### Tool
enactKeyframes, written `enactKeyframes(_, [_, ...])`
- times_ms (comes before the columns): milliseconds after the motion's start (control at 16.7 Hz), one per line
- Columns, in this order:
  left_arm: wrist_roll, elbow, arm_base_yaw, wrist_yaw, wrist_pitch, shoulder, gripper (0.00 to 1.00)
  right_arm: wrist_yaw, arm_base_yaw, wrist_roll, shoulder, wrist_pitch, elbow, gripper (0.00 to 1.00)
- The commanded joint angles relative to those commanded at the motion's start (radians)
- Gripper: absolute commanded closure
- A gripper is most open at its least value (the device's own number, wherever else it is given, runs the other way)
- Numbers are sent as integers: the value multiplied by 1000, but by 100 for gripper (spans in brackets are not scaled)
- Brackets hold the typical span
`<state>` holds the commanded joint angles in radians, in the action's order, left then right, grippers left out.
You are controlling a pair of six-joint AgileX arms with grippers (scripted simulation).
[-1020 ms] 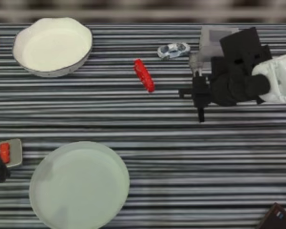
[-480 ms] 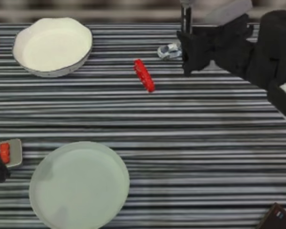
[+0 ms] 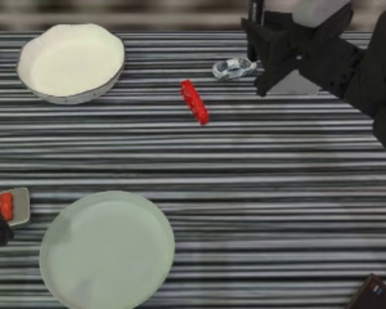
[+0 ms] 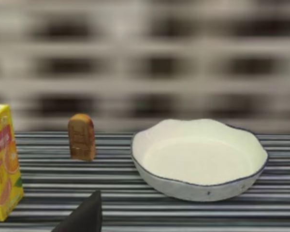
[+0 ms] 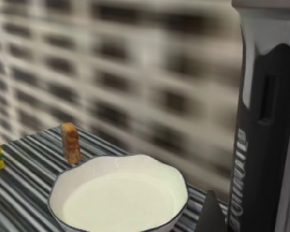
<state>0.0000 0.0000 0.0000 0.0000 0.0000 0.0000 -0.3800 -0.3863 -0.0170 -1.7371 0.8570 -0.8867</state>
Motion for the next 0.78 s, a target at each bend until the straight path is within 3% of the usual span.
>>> enactKeyframes(180, [0, 0, 0, 0, 0, 0, 0, 18, -20, -2, 10, -7, 1, 100])
enactKeyframes(600, [0, 0, 0, 0, 0, 0, 0, 214, -229, -3, 185, -62, 73, 100])
enactKeyframes(780, [0, 0, 0, 0, 0, 0, 0, 227, -242, -3, 198, -65, 78, 100])
